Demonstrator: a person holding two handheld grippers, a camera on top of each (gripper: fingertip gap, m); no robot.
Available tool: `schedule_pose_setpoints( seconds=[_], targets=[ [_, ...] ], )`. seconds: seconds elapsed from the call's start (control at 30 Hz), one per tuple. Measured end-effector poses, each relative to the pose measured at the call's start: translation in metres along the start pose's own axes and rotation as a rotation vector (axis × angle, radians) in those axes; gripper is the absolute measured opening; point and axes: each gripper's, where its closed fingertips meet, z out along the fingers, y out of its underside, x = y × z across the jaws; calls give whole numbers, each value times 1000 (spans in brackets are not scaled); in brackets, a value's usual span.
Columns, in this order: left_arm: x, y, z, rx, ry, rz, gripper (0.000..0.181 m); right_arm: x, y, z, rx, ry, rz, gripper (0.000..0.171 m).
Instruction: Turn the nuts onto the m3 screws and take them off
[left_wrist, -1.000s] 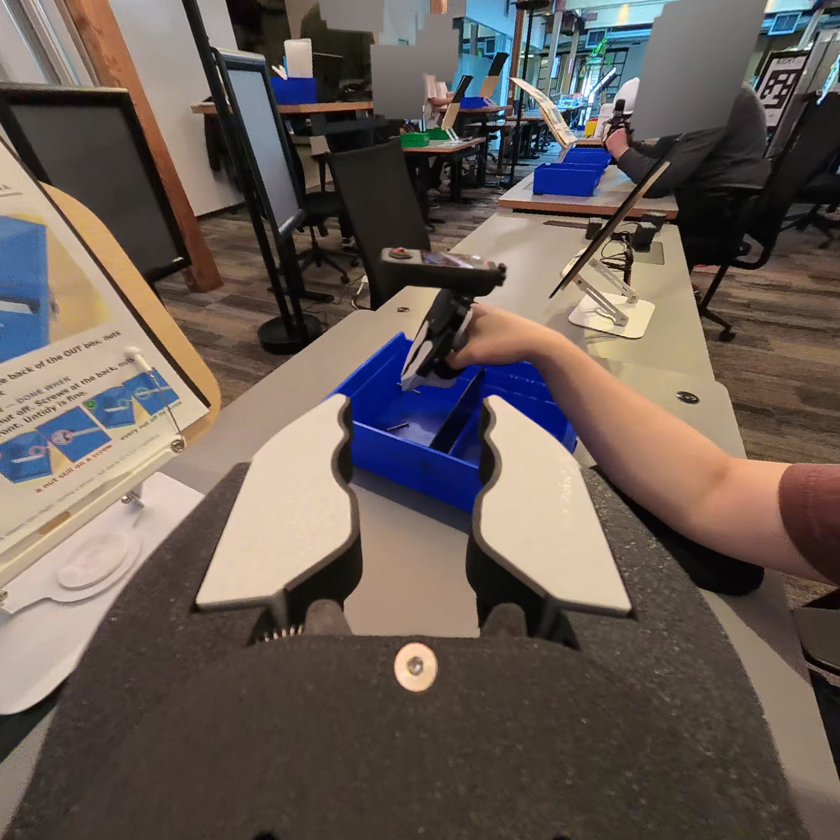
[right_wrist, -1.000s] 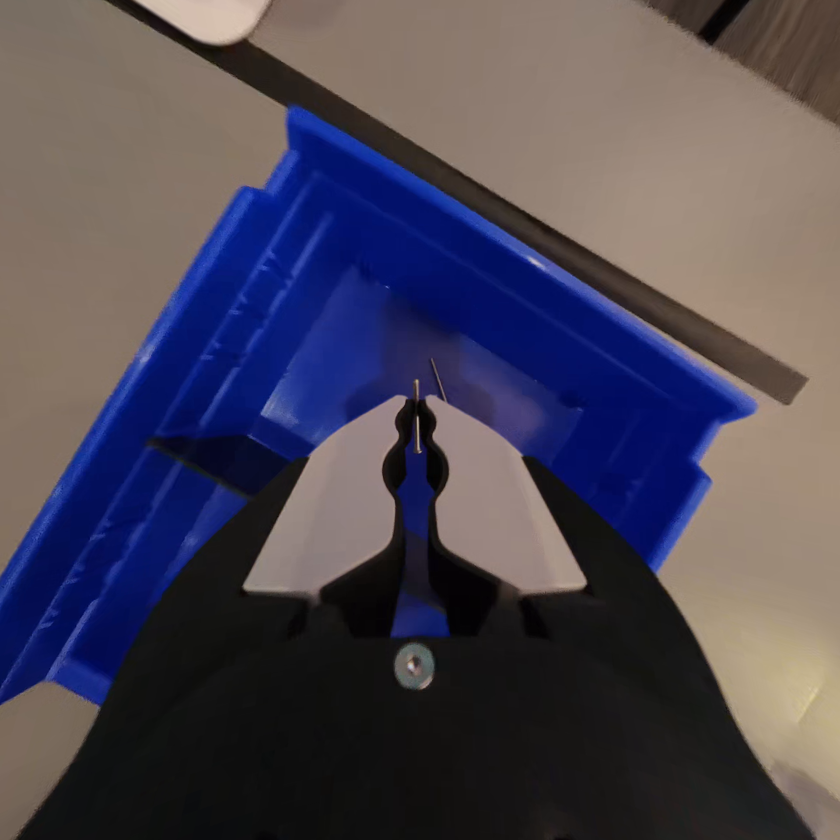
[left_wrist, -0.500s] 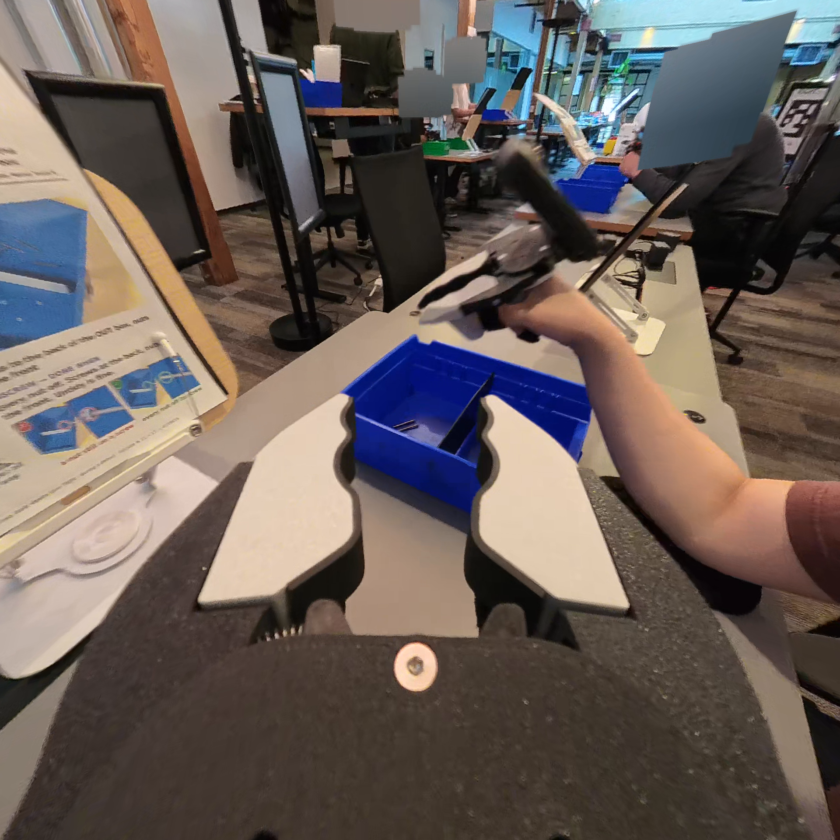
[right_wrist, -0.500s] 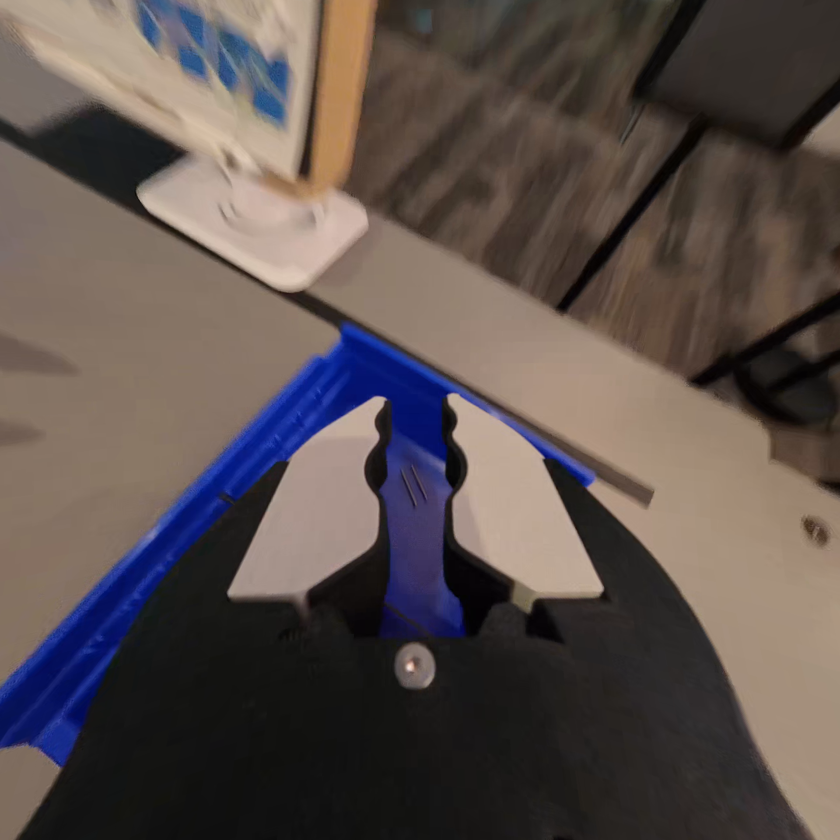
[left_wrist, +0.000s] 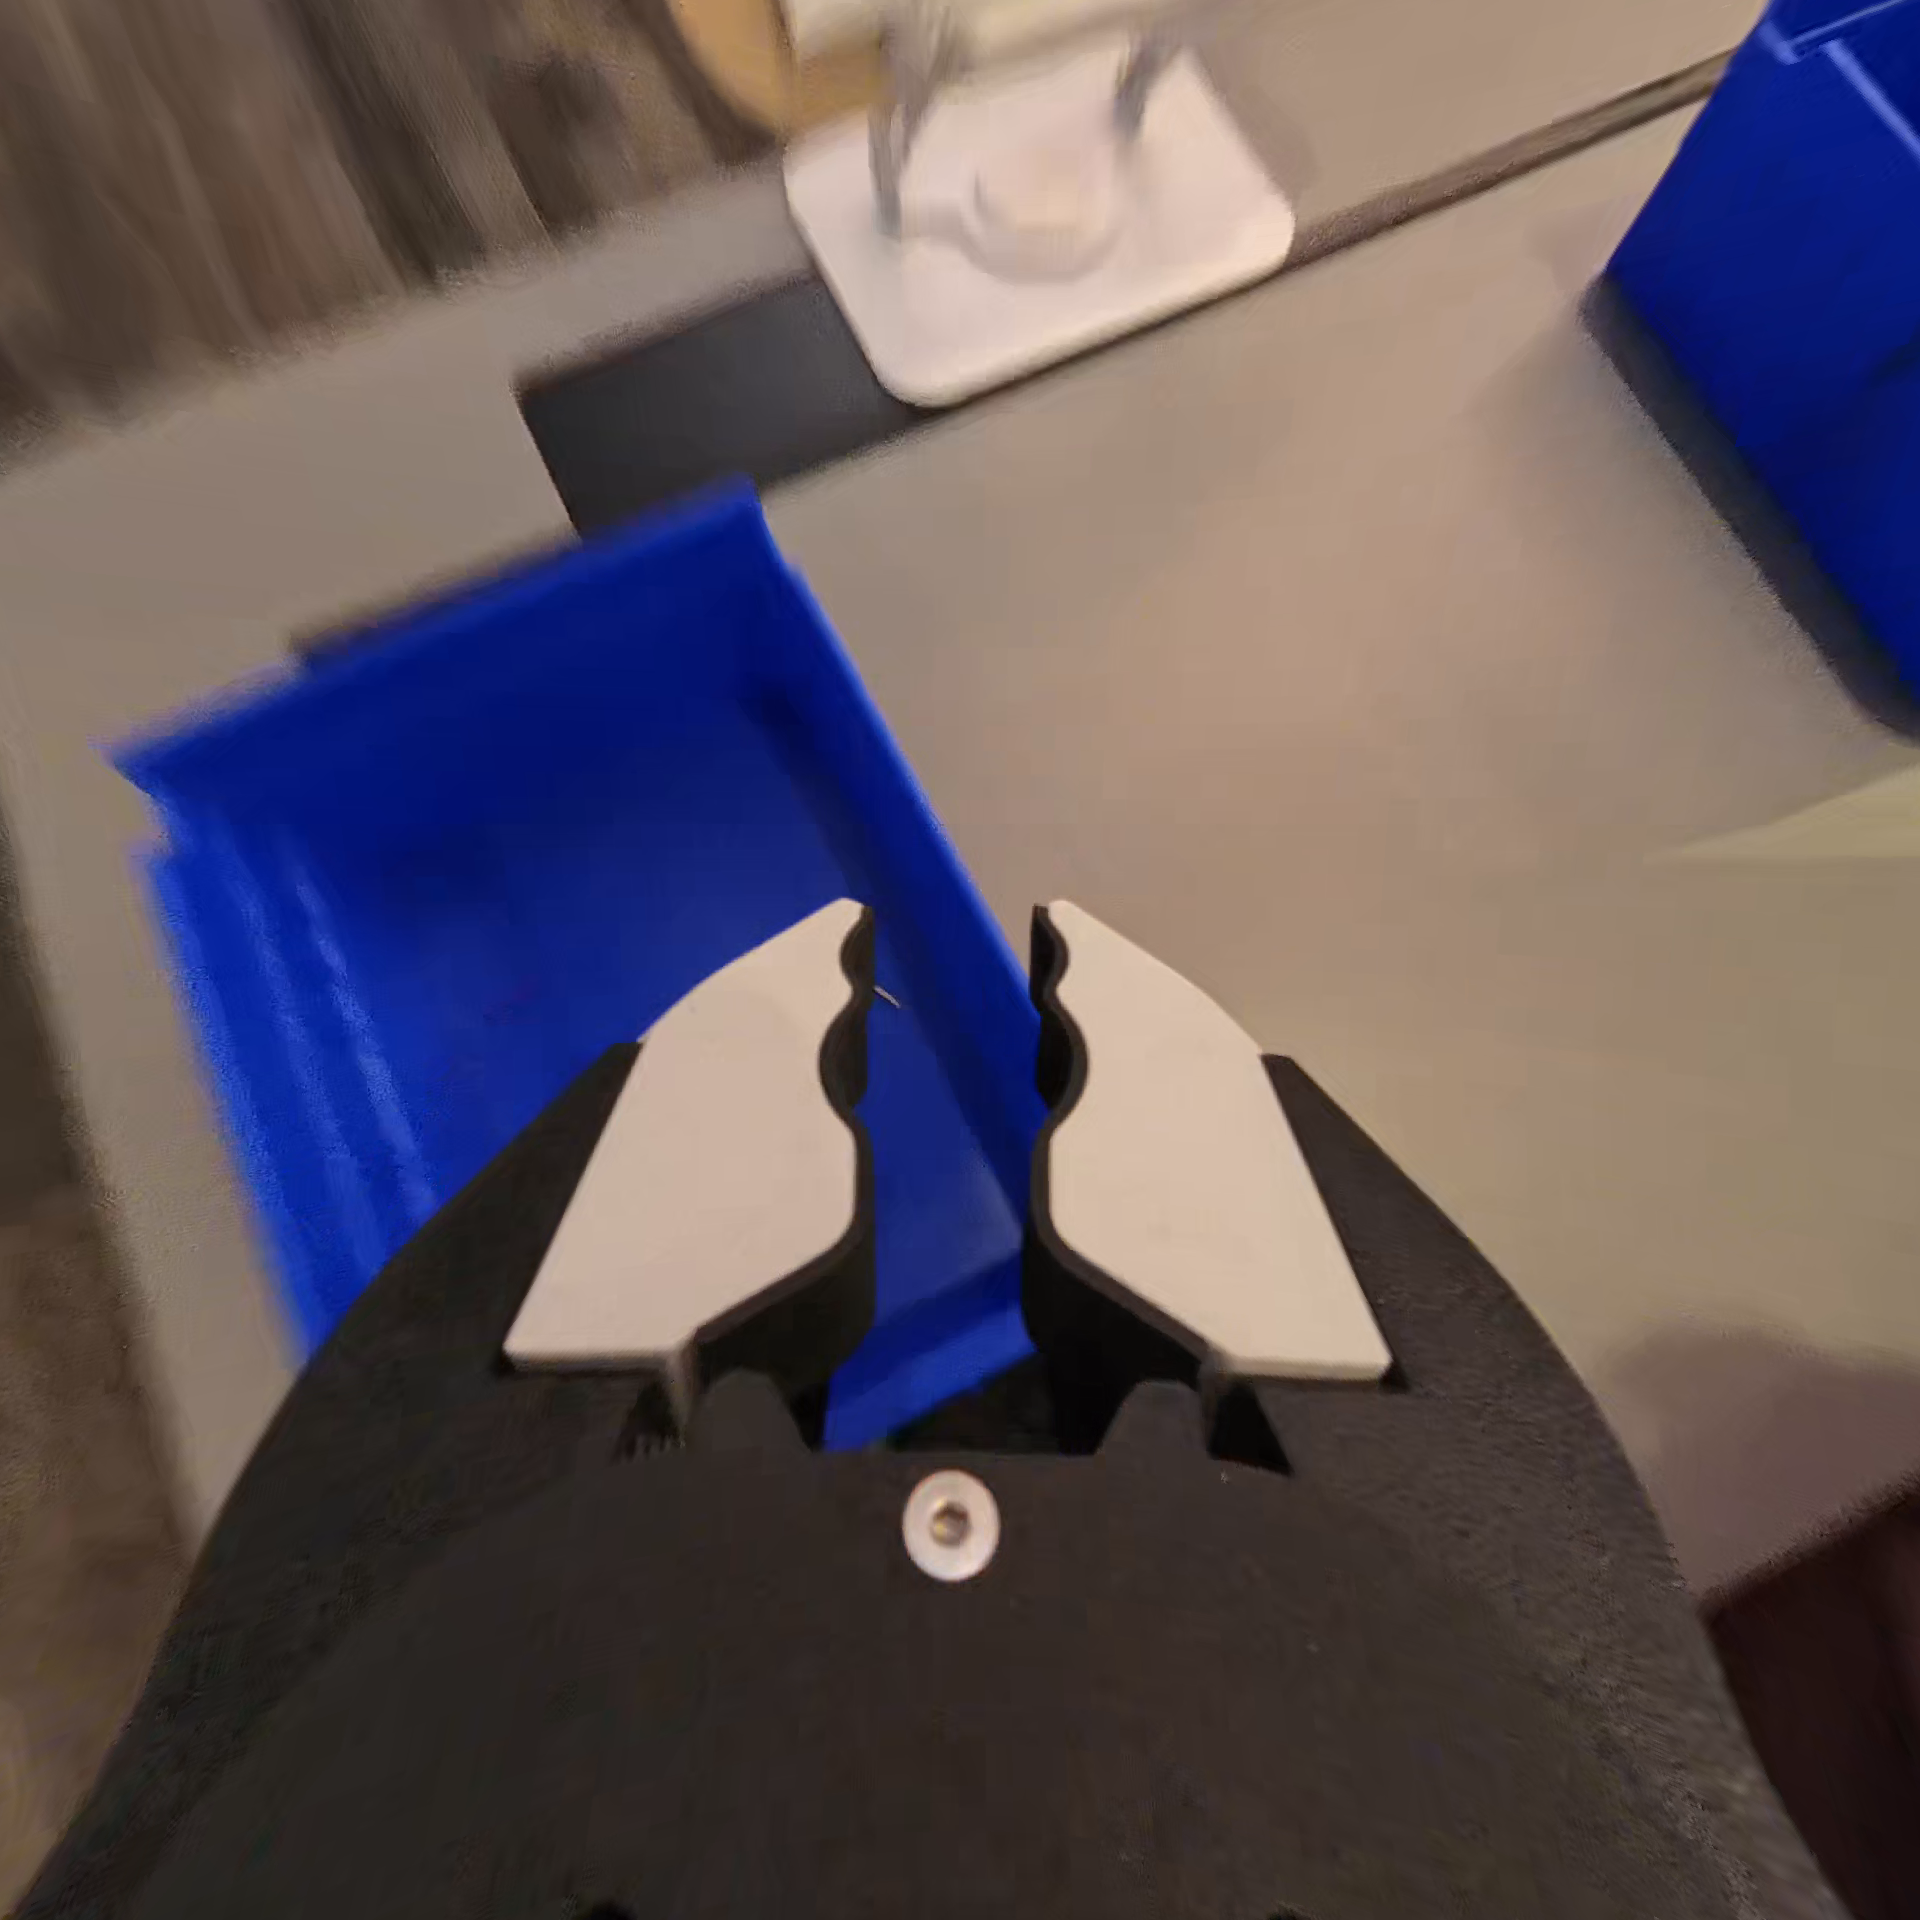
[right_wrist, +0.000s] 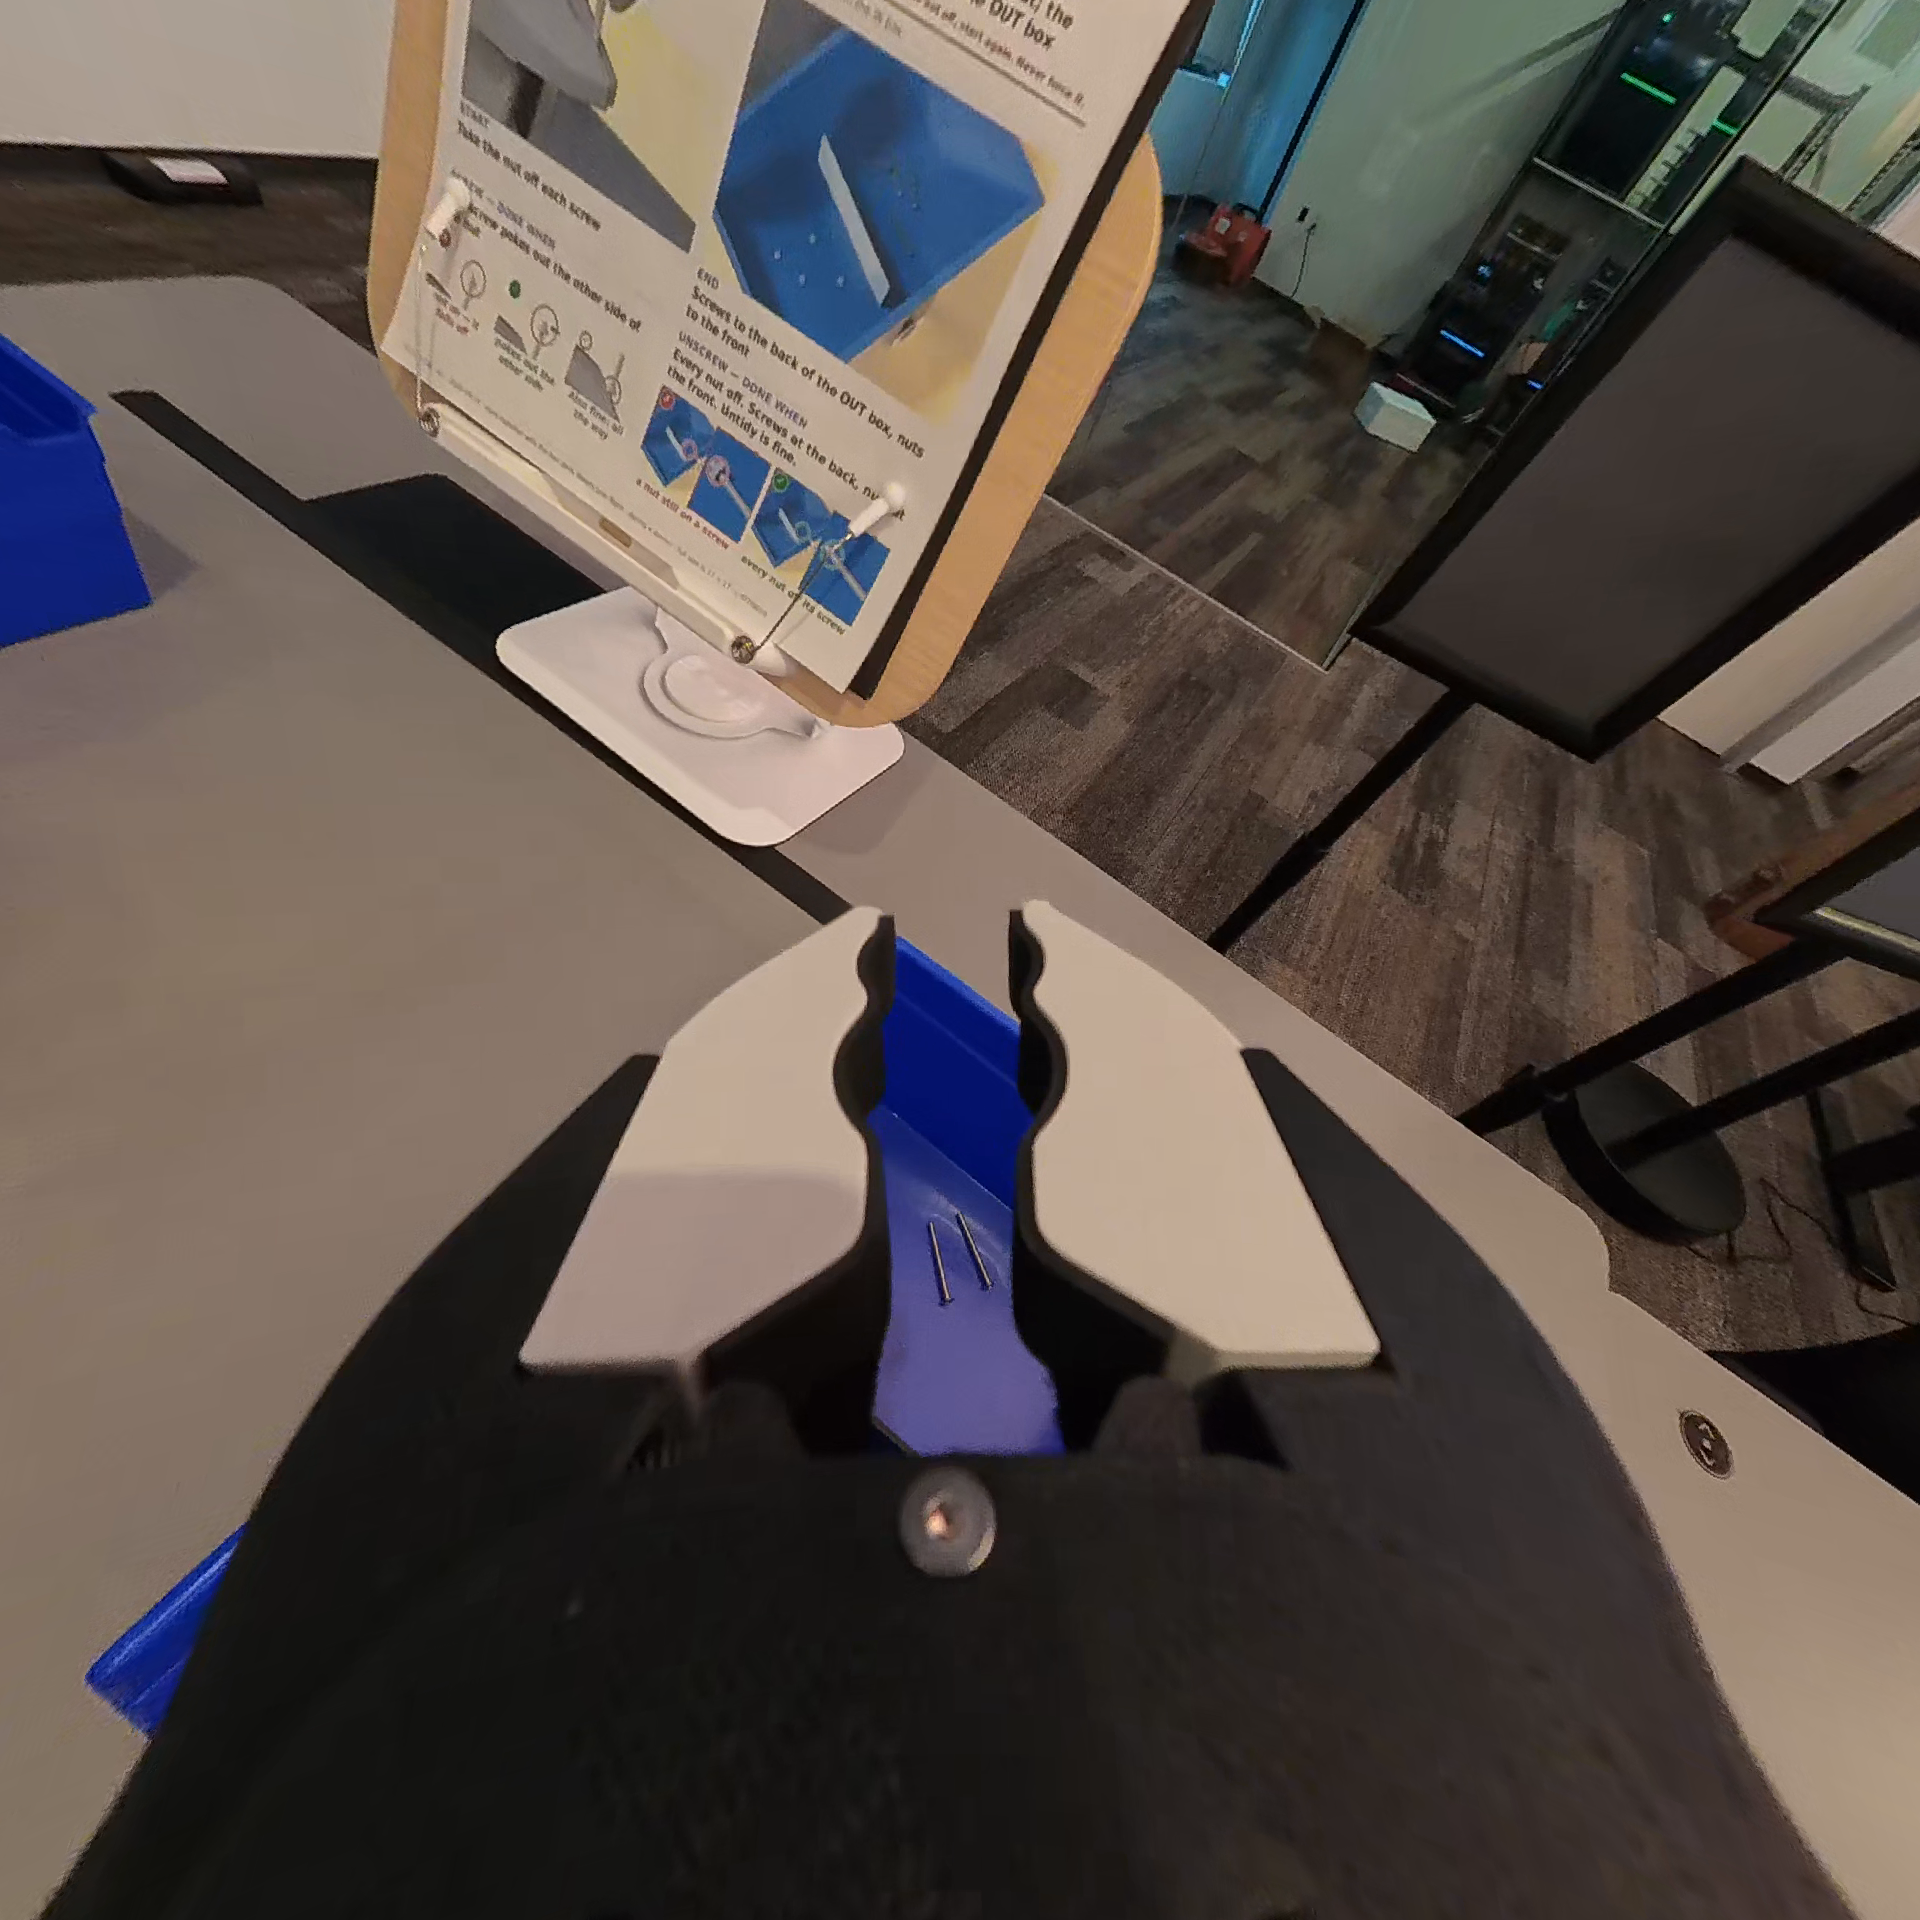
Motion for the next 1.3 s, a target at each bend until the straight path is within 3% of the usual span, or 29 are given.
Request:
schedule_pose_setpoints(
  seconds=[0.13,0.23,0.3,0.77,1.03,1.17,1.3],
  targets=[
    [-22,63,66,-154,112,-378,10,-6,3,8,-30,-14,-24,22],
    [-37,101,103,-277,66,-436,21,-3,19,14,-105,8,-58,34],
    [-45,99,114,-234,59,-482,16,4,30,15,-152,38,-56,34],
    [-62,123,135,-433,-154,-358,19,-14,53,28,-294,-21,-194,39],
    [-60,142,121,-592,-178,-277,3,-14,61,35,-334,-19,-235,37],
    [-67,131,113,-483,-142,-273,3,-18,52,40,-269,-39,-201,34],
    [-42,50,74,-95,-37,-261,2,-26,22,38,-132,-33,-186,33]
  ],
)
